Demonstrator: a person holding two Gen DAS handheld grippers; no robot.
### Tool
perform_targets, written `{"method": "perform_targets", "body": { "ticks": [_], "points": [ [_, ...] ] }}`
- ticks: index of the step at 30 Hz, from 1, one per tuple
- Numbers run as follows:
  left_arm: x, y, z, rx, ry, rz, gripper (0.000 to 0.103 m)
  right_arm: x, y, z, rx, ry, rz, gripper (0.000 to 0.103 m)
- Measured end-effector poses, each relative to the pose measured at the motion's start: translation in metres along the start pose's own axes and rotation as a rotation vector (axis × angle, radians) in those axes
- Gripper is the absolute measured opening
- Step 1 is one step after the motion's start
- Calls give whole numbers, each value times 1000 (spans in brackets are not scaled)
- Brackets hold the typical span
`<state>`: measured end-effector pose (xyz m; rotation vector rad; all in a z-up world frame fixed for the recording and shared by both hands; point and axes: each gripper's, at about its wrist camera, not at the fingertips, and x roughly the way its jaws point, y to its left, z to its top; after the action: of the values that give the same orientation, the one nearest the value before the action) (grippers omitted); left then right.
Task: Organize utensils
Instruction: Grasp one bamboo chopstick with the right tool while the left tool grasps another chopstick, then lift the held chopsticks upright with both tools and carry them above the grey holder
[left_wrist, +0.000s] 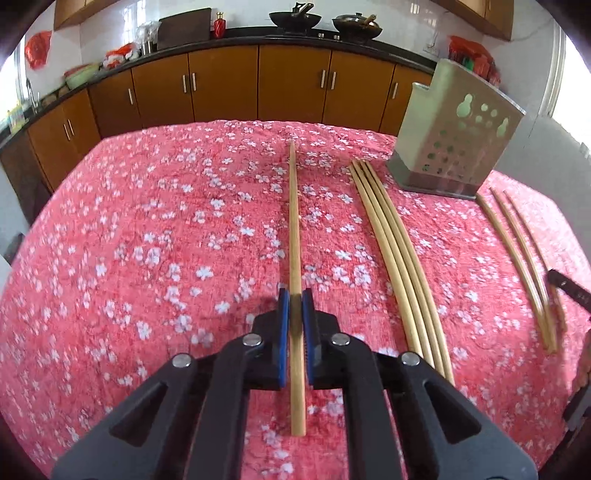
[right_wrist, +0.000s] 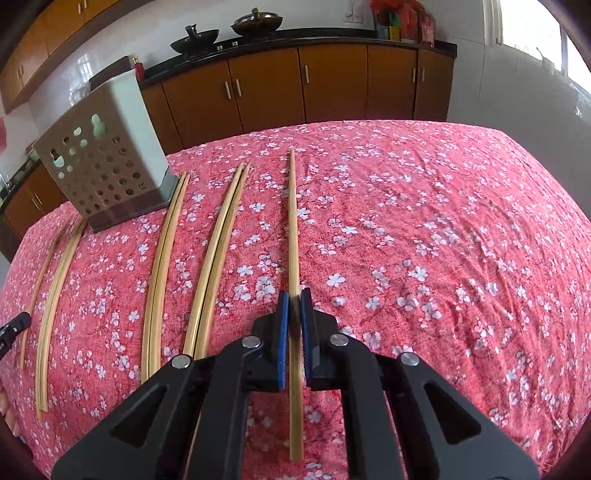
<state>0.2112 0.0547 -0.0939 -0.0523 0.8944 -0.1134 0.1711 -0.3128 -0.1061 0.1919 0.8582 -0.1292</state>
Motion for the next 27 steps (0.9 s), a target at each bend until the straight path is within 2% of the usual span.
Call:
{"method": "perform_targets", "body": {
  "ticks": [3, 12, 20, 22, 27],
  "points": [
    [-5, 2, -6, -15, -1, -16, 10, -4, 1, -5, -8, 5, 4, 8],
    [-13, 1, -15, 3, 2, 0, 10, -20, -2, -22, -25, 1, -3, 8],
    [-15, -2, -14, 10, 8, 25, 8, -22, -1, -20, -21, -2, 1, 7],
    [-20, -1, -12, -5, -1, 15, 8, -37, -1, -19, -14, -41, 16, 7],
    [-51, 0, -1, -7, -94, 3, 8, -74, -2, -6, -8, -148, 35, 7]
  ]
}}
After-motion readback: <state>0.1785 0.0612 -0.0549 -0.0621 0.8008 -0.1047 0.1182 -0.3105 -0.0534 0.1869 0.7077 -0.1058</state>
